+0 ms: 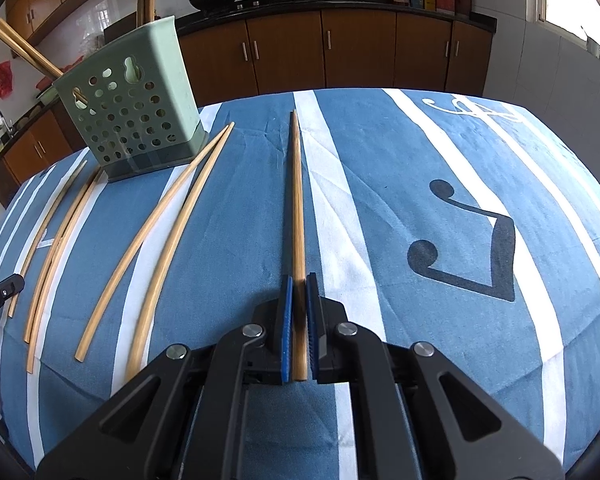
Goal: Organize utensils
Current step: 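Hold the grasped chopsticks closed in both grippers at the table, then lift both held chopsticks upright and carry them over the green basket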
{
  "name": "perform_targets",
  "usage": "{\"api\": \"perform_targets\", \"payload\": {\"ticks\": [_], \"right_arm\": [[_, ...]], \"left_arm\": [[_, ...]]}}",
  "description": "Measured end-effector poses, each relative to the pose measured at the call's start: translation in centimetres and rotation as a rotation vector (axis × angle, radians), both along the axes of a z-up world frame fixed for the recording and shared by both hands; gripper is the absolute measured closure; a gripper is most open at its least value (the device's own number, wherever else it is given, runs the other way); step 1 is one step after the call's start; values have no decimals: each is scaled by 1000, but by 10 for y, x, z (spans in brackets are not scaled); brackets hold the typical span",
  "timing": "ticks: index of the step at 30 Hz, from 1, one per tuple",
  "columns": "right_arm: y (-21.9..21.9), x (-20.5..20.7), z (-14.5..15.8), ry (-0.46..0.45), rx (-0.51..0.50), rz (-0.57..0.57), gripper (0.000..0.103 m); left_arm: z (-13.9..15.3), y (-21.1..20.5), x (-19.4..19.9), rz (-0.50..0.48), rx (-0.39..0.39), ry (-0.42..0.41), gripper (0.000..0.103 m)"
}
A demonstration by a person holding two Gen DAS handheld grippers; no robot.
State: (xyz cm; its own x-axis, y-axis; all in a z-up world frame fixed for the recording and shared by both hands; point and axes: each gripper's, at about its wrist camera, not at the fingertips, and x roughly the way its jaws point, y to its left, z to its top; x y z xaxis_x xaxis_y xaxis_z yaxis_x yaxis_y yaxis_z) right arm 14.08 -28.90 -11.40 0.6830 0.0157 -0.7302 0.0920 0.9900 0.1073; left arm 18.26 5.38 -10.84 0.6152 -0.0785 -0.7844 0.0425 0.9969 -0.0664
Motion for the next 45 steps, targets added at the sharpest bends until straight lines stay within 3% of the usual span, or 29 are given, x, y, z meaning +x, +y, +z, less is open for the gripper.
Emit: {"api": "perform_targets", "payload": {"ticks": [4, 11, 21, 33, 45], "right_arm": [[-6, -12, 29, -98, 3, -14, 95], [-21, -23, 81, -256, 15, -52, 96], [-27, -28, 122, -391, 29, -71, 96], [-20, -23, 138, -430, 12, -43, 96], [4, -32, 210, -581, 86, 75, 96]], "left_arm": [[16, 5, -5, 15, -5, -30, 95], [74, 11, -11, 20, -38, -178, 95], [144, 25, -18, 65, -125, -365, 95], [170, 21, -15, 47, -132, -404, 95], [235, -21, -29, -103, -175, -509, 95]]}}
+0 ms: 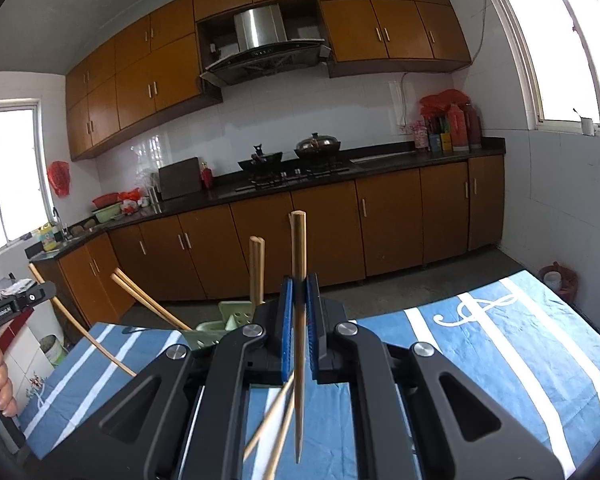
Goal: Organize utensils
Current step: 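Lift both held chopsticks upright and carry them over the green basket, then lower the chopsticks into the green basket and open both grippers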
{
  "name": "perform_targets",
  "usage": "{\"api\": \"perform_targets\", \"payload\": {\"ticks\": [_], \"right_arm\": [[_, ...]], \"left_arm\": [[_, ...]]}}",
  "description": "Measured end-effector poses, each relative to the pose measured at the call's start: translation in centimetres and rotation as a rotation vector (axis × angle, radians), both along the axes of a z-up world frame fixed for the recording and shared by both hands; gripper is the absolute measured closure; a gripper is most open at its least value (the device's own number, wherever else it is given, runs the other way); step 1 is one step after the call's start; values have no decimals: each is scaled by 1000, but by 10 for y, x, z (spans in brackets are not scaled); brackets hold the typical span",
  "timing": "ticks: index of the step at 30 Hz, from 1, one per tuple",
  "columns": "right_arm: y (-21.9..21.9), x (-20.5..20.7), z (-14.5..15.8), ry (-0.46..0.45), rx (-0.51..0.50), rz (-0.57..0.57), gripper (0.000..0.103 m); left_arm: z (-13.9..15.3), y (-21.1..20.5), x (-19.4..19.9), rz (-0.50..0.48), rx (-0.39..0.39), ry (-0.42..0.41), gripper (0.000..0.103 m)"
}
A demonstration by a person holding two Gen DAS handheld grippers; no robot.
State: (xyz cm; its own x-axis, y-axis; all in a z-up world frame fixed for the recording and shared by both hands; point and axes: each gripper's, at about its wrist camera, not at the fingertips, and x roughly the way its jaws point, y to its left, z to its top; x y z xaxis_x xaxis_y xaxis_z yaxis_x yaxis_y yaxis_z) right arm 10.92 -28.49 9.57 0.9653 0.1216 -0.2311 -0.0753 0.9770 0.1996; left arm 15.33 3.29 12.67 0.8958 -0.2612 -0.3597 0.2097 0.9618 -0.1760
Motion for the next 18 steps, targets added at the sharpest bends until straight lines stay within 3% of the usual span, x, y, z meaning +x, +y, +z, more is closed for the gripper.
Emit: {"api": "perform_targets", "payload": {"ticks": [5, 11, 18], "right_arm": [[22, 5, 34, -119, -3, 48, 96], [36, 34, 57, -235, 23, 15, 96], [48, 80, 46, -255, 15, -41, 96]], "left_arm": [[31, -32, 4, -33, -6, -67, 95], [60, -64, 29, 2, 2, -162, 95], [47, -69, 71, 46, -4, -138, 95]]}}
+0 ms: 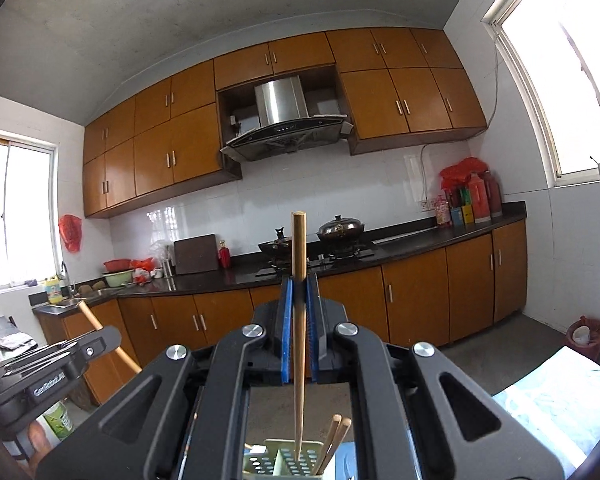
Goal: Organize utensils
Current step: 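Lower the chopsticks into the green basket and open both grippers, then return to the table and close the right gripper on a chopstick while the left grasps another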
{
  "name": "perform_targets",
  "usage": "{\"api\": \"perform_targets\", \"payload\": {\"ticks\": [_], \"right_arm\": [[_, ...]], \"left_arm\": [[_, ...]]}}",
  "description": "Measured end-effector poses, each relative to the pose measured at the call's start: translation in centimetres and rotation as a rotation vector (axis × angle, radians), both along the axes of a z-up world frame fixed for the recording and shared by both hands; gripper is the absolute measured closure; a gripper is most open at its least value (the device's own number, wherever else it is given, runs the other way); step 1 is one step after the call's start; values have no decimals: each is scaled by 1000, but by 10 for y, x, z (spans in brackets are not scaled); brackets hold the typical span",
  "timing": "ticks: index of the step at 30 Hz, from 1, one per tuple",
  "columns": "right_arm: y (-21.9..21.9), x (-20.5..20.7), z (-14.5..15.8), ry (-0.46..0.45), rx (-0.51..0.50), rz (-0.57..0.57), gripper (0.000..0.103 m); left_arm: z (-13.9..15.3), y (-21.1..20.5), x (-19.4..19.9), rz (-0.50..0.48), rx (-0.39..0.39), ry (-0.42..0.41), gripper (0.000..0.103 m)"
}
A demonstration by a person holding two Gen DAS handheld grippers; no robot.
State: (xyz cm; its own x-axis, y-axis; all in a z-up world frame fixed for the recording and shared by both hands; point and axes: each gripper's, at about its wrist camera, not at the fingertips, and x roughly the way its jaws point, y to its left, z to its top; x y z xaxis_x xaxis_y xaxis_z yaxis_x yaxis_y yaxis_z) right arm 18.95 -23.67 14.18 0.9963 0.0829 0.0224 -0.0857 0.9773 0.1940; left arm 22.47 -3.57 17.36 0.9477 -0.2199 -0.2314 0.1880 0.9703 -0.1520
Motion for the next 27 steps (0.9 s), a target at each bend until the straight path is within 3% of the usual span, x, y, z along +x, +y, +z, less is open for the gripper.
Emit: {"api": "perform_targets", "payload": {"ticks": [7, 13, 20, 25, 27], "right_arm": [[9, 26, -39, 105, -14, 4, 96], [9, 25, -52, 159, -20, 16, 95], [-5, 3, -38, 154, -16, -7, 93], [-23, -28, -33, 168, -19, -47, 93], [-30, -40, -38, 195, -30, -65, 83]], "left_arm": [[-35, 4, 25, -21, 3, 65, 95], [-52, 6, 33, -32, 8, 120, 95], [-43, 12, 23, -15, -3, 120, 90], [-31, 22, -8, -1, -8, 99, 87], [-30, 30, -25, 7, -2, 97, 82]]}}
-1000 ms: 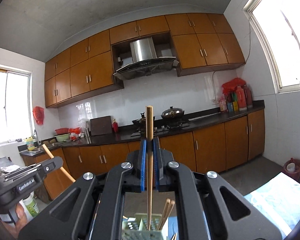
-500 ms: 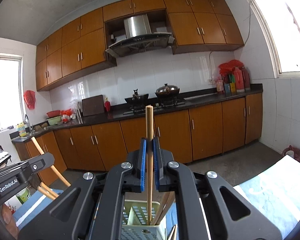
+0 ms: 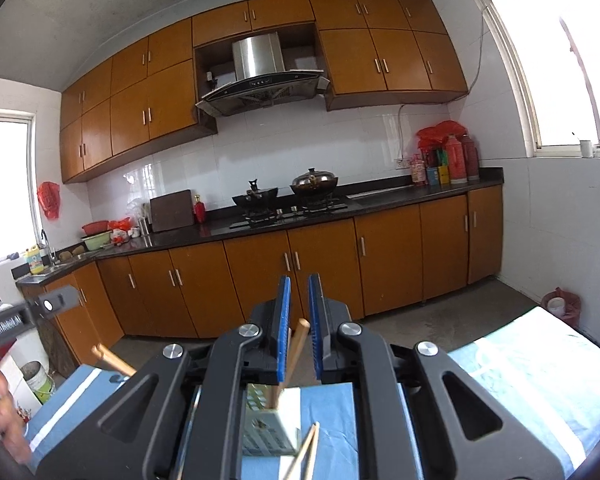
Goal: Organize utensils
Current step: 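Return to the table and close the right gripper on a chopstick while the left grasps another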
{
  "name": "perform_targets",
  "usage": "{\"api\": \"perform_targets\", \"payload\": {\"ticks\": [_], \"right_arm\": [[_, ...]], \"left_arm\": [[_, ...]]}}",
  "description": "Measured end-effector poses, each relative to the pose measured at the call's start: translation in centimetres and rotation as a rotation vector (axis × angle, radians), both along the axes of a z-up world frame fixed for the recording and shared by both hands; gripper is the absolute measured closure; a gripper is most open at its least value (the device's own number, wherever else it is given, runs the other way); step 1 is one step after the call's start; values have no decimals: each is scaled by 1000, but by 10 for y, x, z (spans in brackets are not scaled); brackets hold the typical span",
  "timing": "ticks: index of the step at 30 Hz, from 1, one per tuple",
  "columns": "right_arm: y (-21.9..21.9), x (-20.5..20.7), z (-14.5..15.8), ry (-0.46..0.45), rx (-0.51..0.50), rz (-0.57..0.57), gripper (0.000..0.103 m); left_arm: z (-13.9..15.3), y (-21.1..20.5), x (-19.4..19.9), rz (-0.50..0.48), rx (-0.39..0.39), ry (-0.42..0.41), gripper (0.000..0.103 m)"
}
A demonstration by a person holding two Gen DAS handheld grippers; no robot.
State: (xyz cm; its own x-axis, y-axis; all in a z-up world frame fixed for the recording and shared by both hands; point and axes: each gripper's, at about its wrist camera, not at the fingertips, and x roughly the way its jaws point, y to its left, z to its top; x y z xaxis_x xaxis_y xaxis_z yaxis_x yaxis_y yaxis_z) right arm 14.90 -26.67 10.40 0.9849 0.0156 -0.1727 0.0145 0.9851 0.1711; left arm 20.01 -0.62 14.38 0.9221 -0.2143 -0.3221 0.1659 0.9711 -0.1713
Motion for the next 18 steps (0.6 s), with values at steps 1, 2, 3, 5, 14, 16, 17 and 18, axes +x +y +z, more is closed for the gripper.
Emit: {"api": "perform_targets", "payload": {"ticks": [1, 2, 3, 5, 14, 16, 17, 18], "right_arm": [[-4, -6, -5, 19, -3, -7, 78], [-9, -12, -11, 40, -4, -7, 70], [-12, -17, -20, 65, -10, -11, 70], [-16, -21, -37, 127, -26, -18, 70], [3, 8, -152, 566, 10, 124, 70], [20, 14, -176, 636, 12, 172, 70], [29, 16, -185, 661, 6, 194, 70], [36, 16, -191, 673, -6, 201, 70]], "left_arm": [[0, 3, -5, 2, 1, 3, 80], [-3, 9, -14, 2, -1, 13, 79], [-7, 14, -21, 1, -1, 24, 79], [-23, 25, -35, 2, 6, 61, 79], [-131, 74, -35, 71, 83, 331, 75], [-153, 82, -30, 74, 63, 402, 75], [-158, 83, -30, 75, 58, 419, 75], [-166, 85, -29, 74, 57, 438, 74]]}}
